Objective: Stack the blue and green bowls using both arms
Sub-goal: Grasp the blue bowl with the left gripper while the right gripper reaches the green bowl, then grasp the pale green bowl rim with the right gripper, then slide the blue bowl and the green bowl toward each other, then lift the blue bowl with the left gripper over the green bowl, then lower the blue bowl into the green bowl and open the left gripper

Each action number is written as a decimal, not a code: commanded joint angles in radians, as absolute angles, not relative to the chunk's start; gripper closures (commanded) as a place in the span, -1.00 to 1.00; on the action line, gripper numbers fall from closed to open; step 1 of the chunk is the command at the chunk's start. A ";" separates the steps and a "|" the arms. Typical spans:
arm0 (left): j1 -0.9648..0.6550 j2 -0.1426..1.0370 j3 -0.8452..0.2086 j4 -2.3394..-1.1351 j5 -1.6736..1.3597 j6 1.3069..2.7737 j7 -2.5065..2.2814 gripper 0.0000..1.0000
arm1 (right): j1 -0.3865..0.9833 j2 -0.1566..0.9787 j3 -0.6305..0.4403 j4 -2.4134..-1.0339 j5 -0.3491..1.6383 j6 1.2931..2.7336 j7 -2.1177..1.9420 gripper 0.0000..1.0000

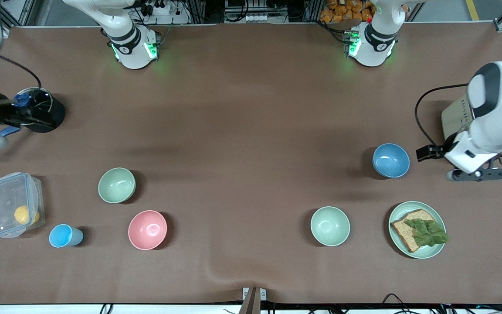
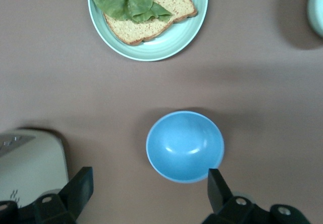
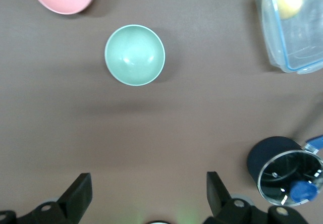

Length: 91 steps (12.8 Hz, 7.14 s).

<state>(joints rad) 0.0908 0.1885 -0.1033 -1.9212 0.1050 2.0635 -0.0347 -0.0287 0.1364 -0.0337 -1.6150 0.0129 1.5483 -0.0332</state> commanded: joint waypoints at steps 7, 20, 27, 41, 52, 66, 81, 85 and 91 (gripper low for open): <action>0.149 0.290 -0.114 -2.117 0.124 2.336 -0.008 -1.00 | -0.044 0.299 -0.020 -1.910 0.032 2.012 -0.040 -1.00; 0.164 0.377 -0.112 -2.114 0.129 2.342 -0.008 -0.18 | -0.095 0.607 -0.020 -1.838 0.186 2.287 -0.040 0.12; 0.160 0.397 -0.112 -2.106 0.129 2.344 -0.021 1.00 | -0.078 0.584 -0.017 -1.838 0.186 2.261 -0.038 1.00; 0.153 0.325 -0.287 -1.852 0.011 2.037 -0.041 1.00 | 0.326 0.454 -0.003 -1.769 0.310 2.138 0.458 1.00; 0.005 0.348 -0.322 -1.842 -0.034 2.029 -0.262 1.00 | 0.690 0.744 -0.003 -1.609 0.436 2.514 0.960 1.00; -0.198 0.485 -0.324 -1.641 -0.089 2.043 -0.546 1.00 | 0.591 0.670 -0.071 -1.600 0.436 2.325 1.376 -1.00; -0.337 0.644 -0.311 -1.562 -0.075 2.216 -0.653 1.00 | 0.630 0.756 -0.066 -1.572 0.574 2.444 1.508 -1.00; -0.353 0.673 -0.308 -1.562 -0.074 2.252 -0.652 1.00 | 0.620 0.776 -0.066 -1.571 0.575 2.445 1.514 -1.00; -0.357 0.703 -0.308 -1.562 -0.075 2.278 -0.652 1.00 | 0.632 0.807 -0.066 -1.536 0.578 2.497 1.540 -1.00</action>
<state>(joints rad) -0.3415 0.6861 -0.3193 -1.5873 -0.0716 2.2693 -0.6348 0.6281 0.7870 -0.0689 -1.5773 0.5551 2.4918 1.5137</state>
